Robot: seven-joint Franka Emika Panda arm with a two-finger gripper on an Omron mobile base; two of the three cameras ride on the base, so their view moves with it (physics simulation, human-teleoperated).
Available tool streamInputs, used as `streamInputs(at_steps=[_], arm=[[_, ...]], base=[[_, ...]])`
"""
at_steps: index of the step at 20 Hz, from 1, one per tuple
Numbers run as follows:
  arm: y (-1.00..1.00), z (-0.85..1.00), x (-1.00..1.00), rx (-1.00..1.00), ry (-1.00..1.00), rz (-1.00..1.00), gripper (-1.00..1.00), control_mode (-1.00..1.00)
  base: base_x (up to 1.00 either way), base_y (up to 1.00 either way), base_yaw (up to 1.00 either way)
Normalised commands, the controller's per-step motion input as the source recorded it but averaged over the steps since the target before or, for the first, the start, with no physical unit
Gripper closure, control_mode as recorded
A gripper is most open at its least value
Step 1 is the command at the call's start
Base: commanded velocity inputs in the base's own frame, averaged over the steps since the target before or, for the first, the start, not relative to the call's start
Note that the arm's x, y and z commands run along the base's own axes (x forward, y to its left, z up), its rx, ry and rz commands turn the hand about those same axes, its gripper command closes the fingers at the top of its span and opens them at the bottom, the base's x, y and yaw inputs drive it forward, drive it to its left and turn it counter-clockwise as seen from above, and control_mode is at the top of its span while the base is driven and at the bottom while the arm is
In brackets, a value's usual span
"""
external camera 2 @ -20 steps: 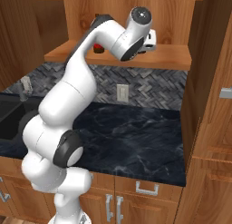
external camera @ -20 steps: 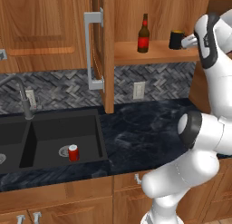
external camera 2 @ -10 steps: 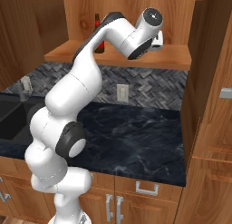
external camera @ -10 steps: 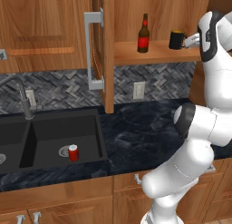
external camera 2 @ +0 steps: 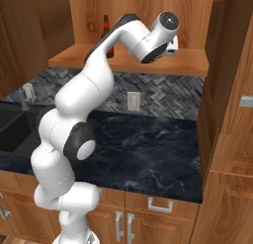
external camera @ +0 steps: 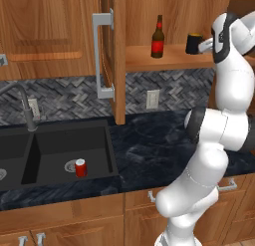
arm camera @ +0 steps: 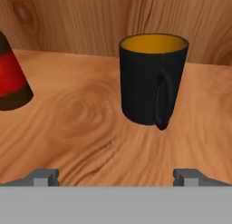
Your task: Open the cabinet directly in front. Then move the beer and the mug to the dining counter with the candle on it.
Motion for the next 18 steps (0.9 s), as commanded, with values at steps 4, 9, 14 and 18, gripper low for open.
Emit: streamInputs(at_steps=[4,9,14,18], arm=[[0.00,0.00,0.32,0.00,0.00,0.01,-1.00,-1.00],[-0.02,0.00,0.29,0.01,0.00,0.02,-1.00,-1.00],[-0.07,0.00,0.24,0.01,0.00,0.03,-1.00,-1.00],[-0.05,0.00,0.19,0.00,0.00,0.03,-1.00,-1.00]], base=[[0.00,0.00,0.00],[0.00,0.00,0.00],[0.00,0.00,0.00],[0.00,0.00,0.00]])
